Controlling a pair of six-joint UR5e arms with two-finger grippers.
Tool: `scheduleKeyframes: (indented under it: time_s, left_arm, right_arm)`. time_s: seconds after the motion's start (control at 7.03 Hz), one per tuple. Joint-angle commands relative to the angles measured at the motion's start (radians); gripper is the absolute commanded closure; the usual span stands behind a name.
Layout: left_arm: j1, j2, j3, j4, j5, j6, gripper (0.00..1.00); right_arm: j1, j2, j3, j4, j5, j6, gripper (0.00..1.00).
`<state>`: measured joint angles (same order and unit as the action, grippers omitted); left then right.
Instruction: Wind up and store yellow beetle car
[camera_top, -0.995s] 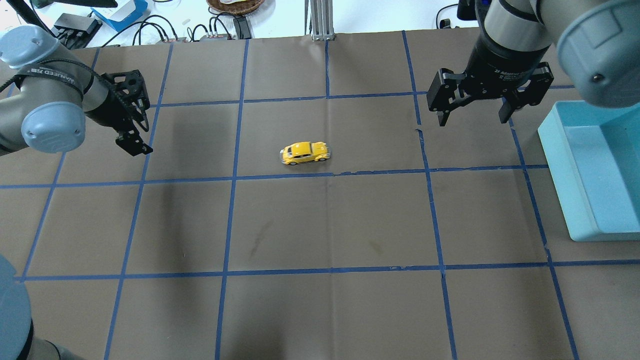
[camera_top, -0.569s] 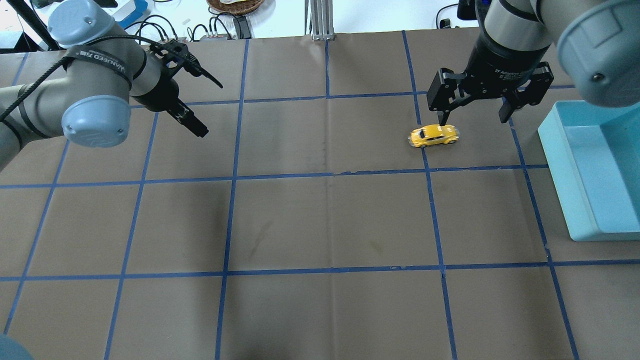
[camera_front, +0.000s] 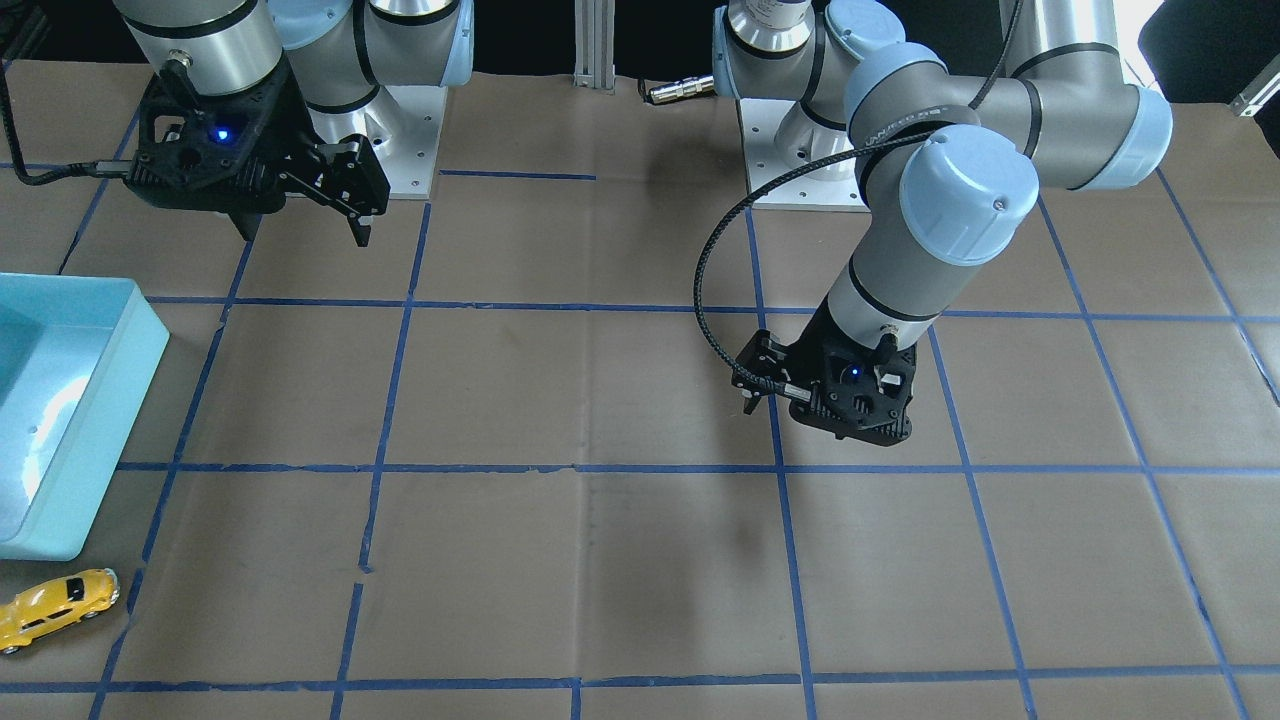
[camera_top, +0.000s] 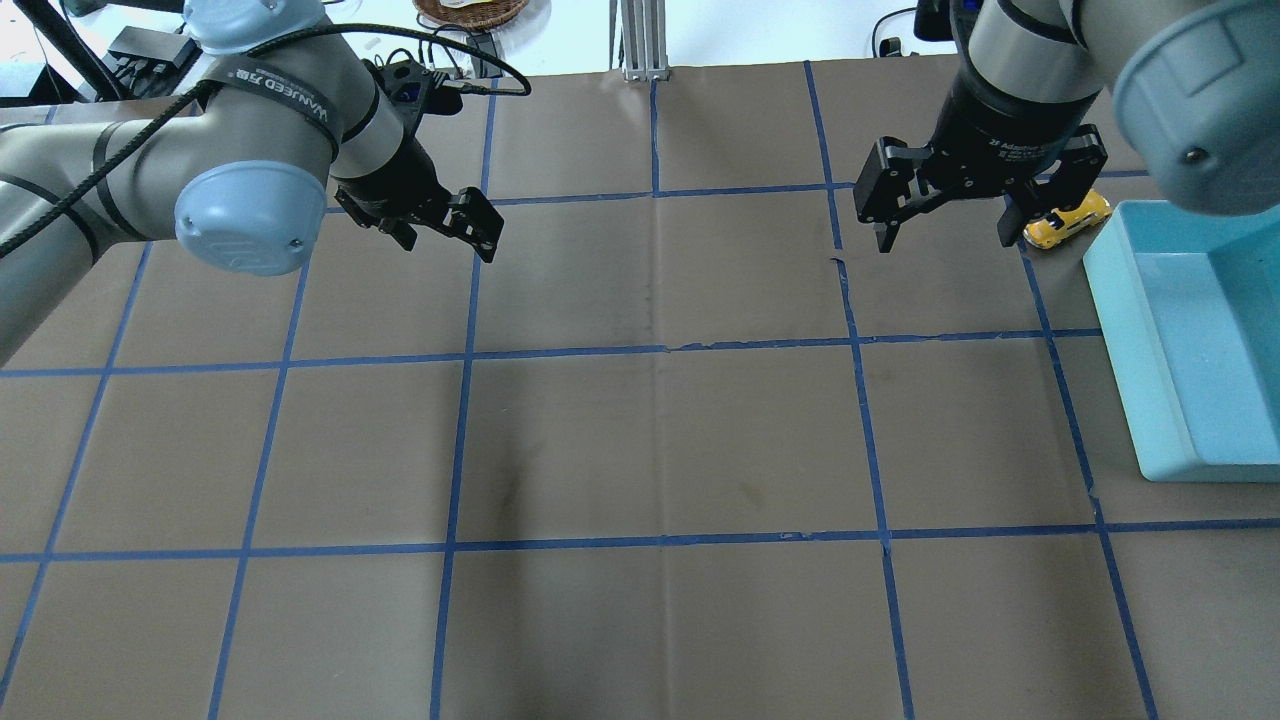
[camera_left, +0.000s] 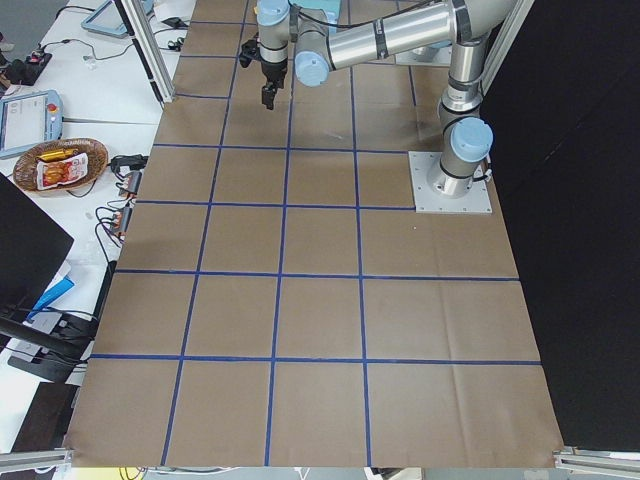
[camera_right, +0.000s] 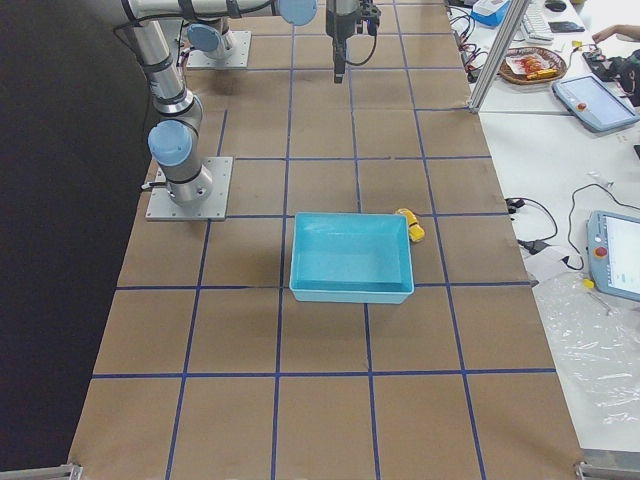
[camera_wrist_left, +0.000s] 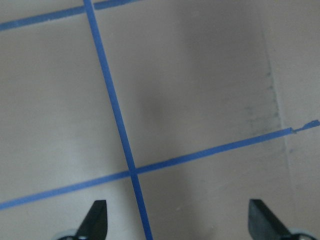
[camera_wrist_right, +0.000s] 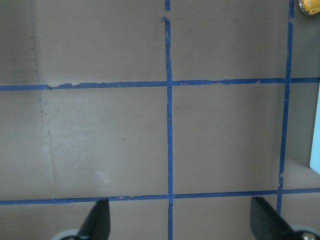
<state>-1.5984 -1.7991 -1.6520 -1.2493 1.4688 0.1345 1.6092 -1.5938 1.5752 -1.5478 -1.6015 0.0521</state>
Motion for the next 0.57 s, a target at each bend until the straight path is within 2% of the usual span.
scheduleKeyframes:
  time_s: [0.0,0.14,0.43]
  left_arm:
    - [-0.011,-0.002,0.072,-0.113,0.075,-0.205,0.0]
    - [-0.009,-0.014,0.095,-0.114,0.085,-0.305,0.0]
    - [-0.012,0.018,0.1,-0.125,0.087,-0.329,0.0]
  right_arm:
    - [0.001,0.0,-0.001,0.0,0.0,0.0,0.01]
    - [0.0,0.0,-0.001,0.0,0.0,0.0,0.01]
    - [0.0,0.0,-0.001,0.0,0.0,0.0,0.01]
